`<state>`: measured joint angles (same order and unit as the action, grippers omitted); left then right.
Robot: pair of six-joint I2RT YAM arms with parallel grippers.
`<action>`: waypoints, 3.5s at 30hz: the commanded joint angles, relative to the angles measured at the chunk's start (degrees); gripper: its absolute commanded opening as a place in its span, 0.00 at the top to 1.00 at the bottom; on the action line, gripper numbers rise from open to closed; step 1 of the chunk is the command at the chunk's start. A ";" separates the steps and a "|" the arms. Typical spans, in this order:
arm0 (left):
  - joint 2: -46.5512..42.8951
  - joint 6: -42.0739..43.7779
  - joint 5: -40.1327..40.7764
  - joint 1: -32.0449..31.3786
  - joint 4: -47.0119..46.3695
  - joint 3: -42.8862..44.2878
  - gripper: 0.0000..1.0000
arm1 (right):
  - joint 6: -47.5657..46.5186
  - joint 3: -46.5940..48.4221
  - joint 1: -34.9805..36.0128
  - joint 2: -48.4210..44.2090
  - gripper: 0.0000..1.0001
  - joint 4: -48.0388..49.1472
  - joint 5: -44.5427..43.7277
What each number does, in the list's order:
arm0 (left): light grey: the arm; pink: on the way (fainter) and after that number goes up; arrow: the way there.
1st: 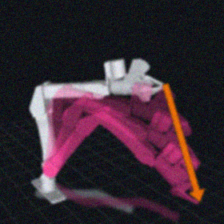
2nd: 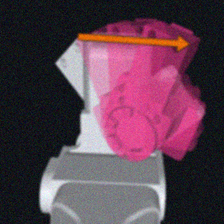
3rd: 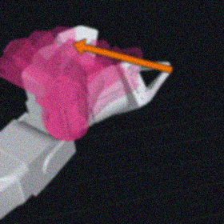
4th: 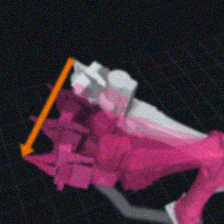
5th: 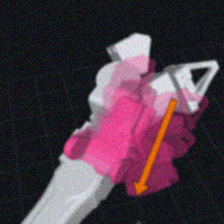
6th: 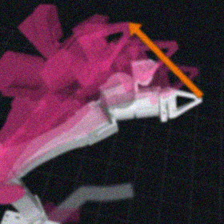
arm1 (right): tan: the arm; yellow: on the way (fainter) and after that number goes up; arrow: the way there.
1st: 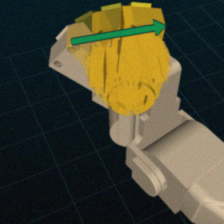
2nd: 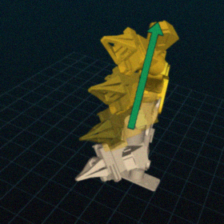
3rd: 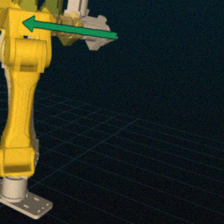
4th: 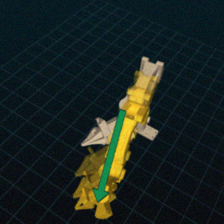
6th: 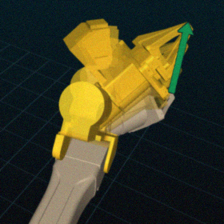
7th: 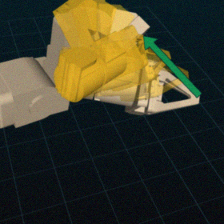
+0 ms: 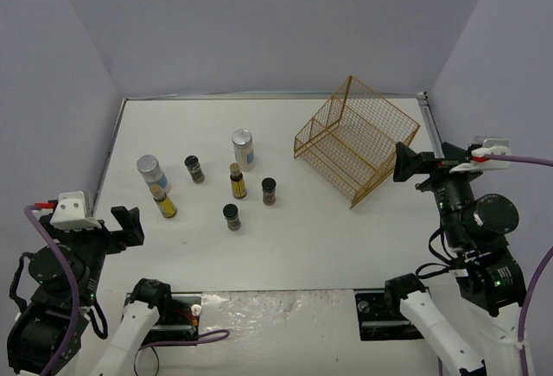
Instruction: Organize the condiment bottles
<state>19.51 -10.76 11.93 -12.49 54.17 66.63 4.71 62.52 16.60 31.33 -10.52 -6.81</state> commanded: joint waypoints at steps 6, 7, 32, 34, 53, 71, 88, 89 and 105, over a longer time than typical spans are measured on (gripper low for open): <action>3.39 0.70 -1.30 -0.25 -3.84 -0.32 0.03 | -1.56 -1.77 0.27 -0.59 0.00 4.81 7.55; 3.55 0.80 -1.30 -0.25 -3.90 -0.30 0.03 | -2.01 -1.85 0.27 -0.15 0.00 4.75 8.29; 8.67 -1.08 -5.22 -0.25 -18.76 -13.28 0.03 | 2.94 8.39 24.32 44.20 0.03 4.62 6.52; 7.77 -1.92 -5.68 -0.25 -19.84 -15.46 0.03 | 3.21 7.67 25.45 47.37 0.07 6.71 5.44; 2.88 -1.57 -3.94 -0.17 -25.54 -22.45 0.03 | 3.38 5.74 31.20 63.36 0.23 15.76 1.92; 3.47 -1.51 -3.76 -0.17 -25.66 -22.86 0.03 | 2.24 3.12 31.65 66.43 0.50 18.89 -0.57; 4.01 -1.76 -2.31 -0.17 -25.24 -22.85 0.03 | 3.50 6.19 31.41 53.49 0.99 16.12 -10.99; 4.23 -1.90 -1.73 -0.17 -24.98 -22.77 0.03 | 3.84 7.11 31.29 52.49 0.99 15.60 -13.01; 4.49 -2.42 0.33 -0.17 -23.98 -22.42 0.03 | 14.54 16.96 18.16 58.86 1.00 13.63 -24.98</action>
<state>22.76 -12.70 10.49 -12.49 33.16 42.52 16.00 75.95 35.41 86.23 0.64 -27.29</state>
